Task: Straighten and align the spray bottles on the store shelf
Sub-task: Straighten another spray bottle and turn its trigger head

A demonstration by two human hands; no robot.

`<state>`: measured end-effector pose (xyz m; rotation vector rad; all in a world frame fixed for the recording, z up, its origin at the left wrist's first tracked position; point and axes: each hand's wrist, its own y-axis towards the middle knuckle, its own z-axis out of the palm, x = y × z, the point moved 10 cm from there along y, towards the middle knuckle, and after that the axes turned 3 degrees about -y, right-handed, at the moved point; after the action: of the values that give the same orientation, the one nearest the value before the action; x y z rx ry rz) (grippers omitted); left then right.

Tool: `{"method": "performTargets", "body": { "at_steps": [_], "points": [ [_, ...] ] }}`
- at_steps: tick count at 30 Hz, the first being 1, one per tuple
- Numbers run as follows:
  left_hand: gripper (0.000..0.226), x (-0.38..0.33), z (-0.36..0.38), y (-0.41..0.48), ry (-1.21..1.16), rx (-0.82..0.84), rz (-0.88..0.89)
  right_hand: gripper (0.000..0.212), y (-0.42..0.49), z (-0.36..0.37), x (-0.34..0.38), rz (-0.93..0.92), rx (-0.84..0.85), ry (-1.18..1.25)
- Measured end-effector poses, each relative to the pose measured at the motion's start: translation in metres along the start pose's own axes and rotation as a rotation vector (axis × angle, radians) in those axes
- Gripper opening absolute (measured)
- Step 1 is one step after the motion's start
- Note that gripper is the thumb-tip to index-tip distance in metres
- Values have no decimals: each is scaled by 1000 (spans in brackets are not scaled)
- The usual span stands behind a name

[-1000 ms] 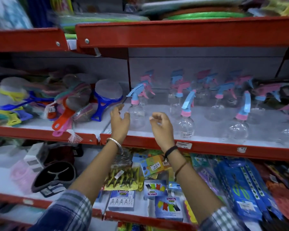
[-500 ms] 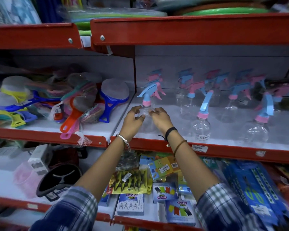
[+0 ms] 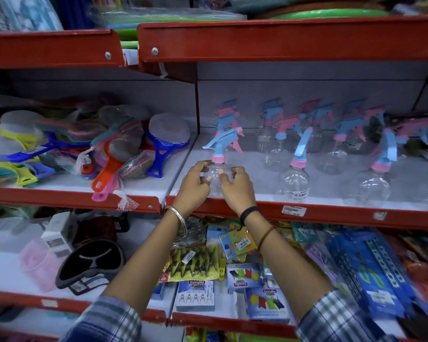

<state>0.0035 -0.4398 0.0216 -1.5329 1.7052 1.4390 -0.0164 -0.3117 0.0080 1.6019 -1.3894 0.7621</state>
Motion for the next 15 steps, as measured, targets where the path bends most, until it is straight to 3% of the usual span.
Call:
{"method": "performTargets", "body": {
  "at_steps": [7,11,15],
  "points": [
    [34,-8,-11,-17,17,-178,1,44,-5,-5,6,16,21,39],
    [36,-11,-7,-22,-2,-168,-8,33,-10,-5,10,-21,59,124],
    [38,-13,-4,-21,7,-126,-18,43,-15,-4,9,-45,50,107]
  ]
}}
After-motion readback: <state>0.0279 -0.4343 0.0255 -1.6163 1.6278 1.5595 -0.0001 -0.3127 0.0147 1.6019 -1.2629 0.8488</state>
